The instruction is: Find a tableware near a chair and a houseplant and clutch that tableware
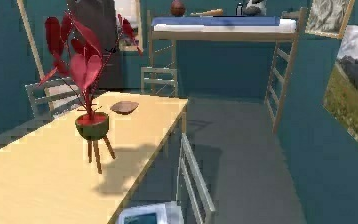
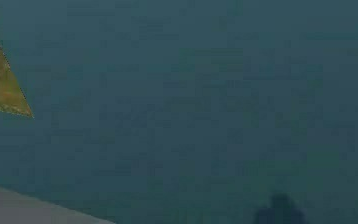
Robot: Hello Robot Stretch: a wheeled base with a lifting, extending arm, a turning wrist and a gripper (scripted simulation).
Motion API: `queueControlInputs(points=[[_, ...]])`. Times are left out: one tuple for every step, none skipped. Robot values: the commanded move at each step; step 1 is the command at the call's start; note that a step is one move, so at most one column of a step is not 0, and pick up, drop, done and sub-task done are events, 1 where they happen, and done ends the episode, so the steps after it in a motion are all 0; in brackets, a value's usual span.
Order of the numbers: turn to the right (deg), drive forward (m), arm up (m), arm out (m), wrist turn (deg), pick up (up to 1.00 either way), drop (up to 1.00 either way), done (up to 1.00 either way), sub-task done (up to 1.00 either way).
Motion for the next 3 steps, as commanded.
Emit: queueControlInputs(points=[[33.0, 0.00, 0.00, 0.00, 0.0, 0.00, 0.00, 0.00, 0.00], [0.0, 0.45, 0.00, 0.00, 0.0, 0.00, 0.00, 0.00, 0.00], [-9.0, 0.00, 0.00, 0.00, 0.0, 0.00, 0.00, 0.00, 0.00]])
